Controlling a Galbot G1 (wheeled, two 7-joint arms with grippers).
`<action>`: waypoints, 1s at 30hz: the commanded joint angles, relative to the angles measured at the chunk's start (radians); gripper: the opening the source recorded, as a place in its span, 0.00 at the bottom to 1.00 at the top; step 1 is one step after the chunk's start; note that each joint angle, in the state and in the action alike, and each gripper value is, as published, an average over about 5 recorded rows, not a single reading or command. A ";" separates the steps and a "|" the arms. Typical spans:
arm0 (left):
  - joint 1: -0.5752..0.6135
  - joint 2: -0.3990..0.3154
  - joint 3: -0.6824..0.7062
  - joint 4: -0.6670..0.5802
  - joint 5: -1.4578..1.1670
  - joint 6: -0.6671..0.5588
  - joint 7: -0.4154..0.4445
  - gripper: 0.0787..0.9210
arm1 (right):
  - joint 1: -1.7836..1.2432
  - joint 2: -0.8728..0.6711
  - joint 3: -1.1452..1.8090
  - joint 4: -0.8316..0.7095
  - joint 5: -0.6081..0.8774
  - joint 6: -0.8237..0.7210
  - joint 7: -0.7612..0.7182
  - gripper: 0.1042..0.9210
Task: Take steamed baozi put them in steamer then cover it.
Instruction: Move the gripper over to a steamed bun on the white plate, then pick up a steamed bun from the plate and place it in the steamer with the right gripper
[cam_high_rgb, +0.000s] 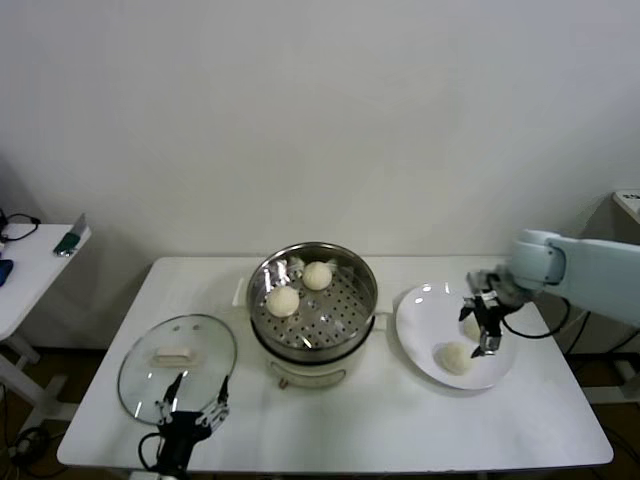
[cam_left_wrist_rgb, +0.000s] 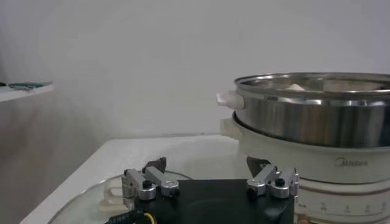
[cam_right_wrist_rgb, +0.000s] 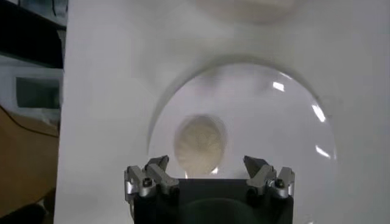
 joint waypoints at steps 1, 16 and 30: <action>0.001 0.000 0.000 0.001 0.001 -0.001 0.000 0.88 | -0.223 -0.025 0.159 -0.034 -0.087 -0.048 0.077 0.88; 0.002 0.001 0.009 0.007 0.013 -0.002 0.000 0.88 | -0.333 0.012 0.262 -0.088 -0.112 -0.061 0.077 0.86; 0.005 0.000 0.008 -0.005 0.024 -0.001 0.001 0.88 | 0.112 0.059 0.067 -0.089 -0.096 0.165 -0.144 0.67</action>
